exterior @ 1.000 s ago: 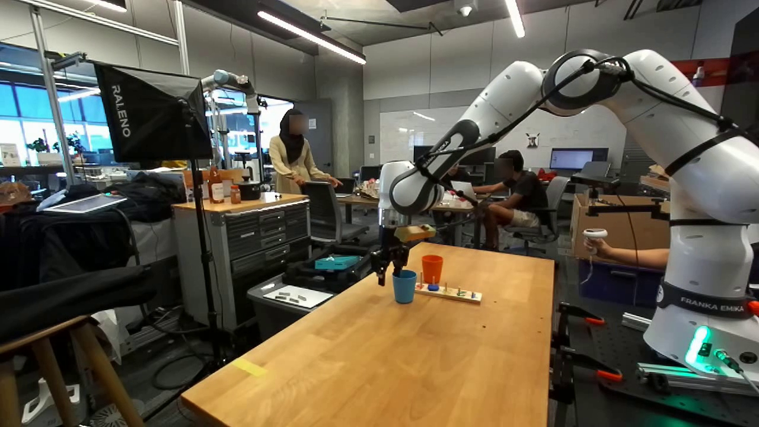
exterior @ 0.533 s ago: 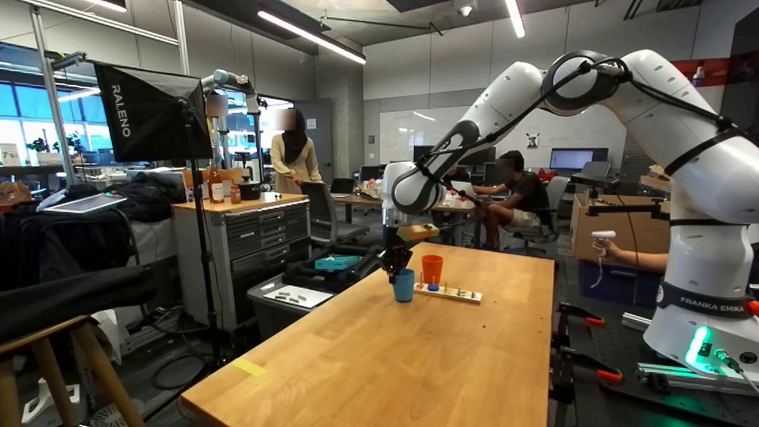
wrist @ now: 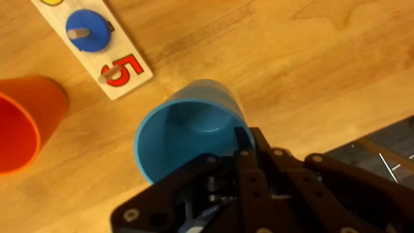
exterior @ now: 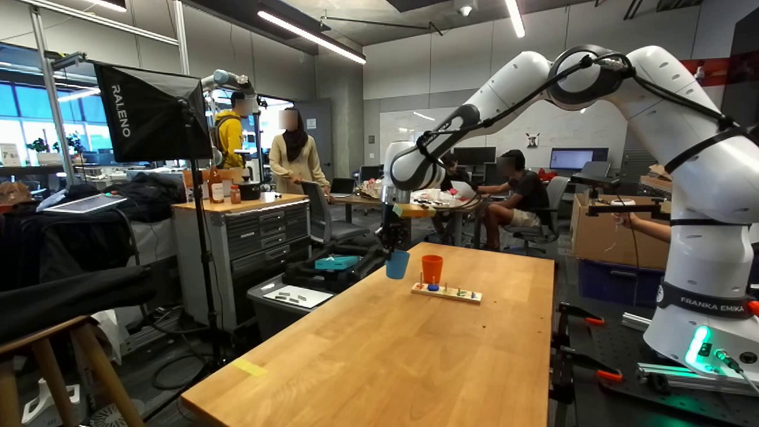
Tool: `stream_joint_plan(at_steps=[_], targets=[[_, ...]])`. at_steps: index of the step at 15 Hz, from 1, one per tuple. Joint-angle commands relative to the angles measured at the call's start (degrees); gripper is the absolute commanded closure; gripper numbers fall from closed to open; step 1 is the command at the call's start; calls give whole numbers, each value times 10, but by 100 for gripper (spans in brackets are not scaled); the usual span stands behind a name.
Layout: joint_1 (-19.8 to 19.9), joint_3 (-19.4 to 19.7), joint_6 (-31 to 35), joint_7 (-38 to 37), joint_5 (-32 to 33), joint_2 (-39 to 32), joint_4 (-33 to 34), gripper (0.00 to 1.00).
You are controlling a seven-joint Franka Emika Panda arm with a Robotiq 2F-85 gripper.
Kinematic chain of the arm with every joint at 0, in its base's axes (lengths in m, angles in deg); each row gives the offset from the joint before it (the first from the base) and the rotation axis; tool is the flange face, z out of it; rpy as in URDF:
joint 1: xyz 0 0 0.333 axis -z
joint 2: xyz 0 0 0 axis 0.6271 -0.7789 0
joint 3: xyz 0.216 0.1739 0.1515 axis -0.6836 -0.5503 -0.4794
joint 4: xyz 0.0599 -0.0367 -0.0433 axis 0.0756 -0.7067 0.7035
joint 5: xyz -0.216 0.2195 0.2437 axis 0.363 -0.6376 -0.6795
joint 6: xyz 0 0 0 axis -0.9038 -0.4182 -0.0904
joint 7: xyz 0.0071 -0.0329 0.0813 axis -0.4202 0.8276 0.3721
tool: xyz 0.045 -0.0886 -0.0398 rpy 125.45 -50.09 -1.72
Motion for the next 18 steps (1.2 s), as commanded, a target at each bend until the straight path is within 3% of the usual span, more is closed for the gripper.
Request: stream_joint_plan(at_steps=[1,3,9,18], targets=[[-1,17,-44,-17,6,42,40,96],[1,36,-72,-31,21,50,67,96],[13,91,-148,-79,81,63,43,96],[30,81,-127,-65,72,47,-1,96]])
